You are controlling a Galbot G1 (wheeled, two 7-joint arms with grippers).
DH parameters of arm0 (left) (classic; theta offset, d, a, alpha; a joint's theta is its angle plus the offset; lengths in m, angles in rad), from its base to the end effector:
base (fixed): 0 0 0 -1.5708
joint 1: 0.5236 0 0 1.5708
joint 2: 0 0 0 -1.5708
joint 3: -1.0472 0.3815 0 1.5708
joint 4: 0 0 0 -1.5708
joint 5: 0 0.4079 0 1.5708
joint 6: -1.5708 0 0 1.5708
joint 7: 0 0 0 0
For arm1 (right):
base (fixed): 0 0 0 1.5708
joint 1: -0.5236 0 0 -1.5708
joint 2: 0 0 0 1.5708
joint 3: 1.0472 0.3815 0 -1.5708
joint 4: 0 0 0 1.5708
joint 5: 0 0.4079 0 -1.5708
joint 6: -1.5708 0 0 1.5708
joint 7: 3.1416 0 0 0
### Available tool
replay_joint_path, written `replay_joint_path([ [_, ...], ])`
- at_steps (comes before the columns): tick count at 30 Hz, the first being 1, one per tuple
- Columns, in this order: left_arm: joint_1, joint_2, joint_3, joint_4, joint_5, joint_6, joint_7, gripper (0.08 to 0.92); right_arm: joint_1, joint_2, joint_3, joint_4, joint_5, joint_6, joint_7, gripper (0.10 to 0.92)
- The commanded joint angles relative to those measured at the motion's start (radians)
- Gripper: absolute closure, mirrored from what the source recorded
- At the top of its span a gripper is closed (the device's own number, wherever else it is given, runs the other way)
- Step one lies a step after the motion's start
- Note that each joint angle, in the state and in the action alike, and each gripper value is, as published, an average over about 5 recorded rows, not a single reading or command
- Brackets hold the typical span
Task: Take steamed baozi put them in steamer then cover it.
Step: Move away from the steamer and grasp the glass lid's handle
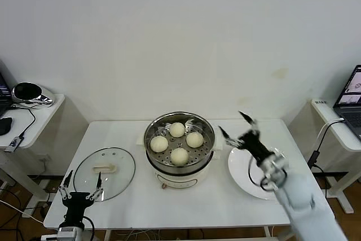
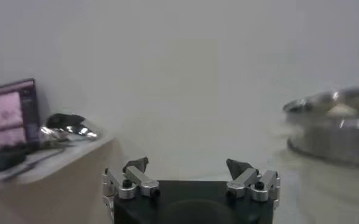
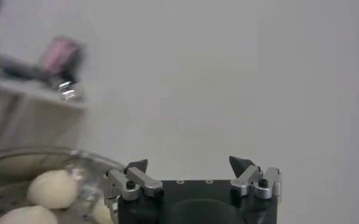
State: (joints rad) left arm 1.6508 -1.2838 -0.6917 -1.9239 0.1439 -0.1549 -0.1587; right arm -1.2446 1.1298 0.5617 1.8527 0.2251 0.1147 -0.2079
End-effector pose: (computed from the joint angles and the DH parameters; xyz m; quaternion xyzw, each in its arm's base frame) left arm 0.1901 0.1295 -0.3891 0.0590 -0.9697 -0.2362 0.0179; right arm 0.3376 -0.1279 -0.3082 -0.1471 0.9788 -0.1132 0.0868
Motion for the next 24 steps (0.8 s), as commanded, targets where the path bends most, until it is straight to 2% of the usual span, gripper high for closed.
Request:
replay_joint_path([
  [1, 0.023, 0.089, -0.092, 0.113, 0.748, -0.047, -0.004, 0.177, -0.368, 0.291, 0.396, 0.106, -0.079, 0.001, 0.152, 0.203],
  [5, -0.006, 0.139, -0.095, 0.177, 0.901, -0.066, -0.007, 0.177, -0.400, 0.318, 0.427, 0.101, -0.066, -0.013, 0.192, 0.203],
  [11, -0.133, 0.165, -0.050, 0.302, 1.069, -0.084, -0.036, 0.177, -0.429, 0.339, 0.445, 0.097, -0.073, 0.005, 0.211, 0.203],
  [17, -0.255, 0.172, 0.001, 0.377, 1.128, -0.071, -0.035, 0.177, -0.434, 0.359, 0.456, 0.110, -0.079, 0.014, 0.227, 0.203],
  [24, -0.337, 0.174, 0.069, 0.424, 1.144, -0.058, -0.027, 0.177, -0.448, 0.379, 0.460, 0.104, -0.097, 0.037, 0.233, 0.203],
])
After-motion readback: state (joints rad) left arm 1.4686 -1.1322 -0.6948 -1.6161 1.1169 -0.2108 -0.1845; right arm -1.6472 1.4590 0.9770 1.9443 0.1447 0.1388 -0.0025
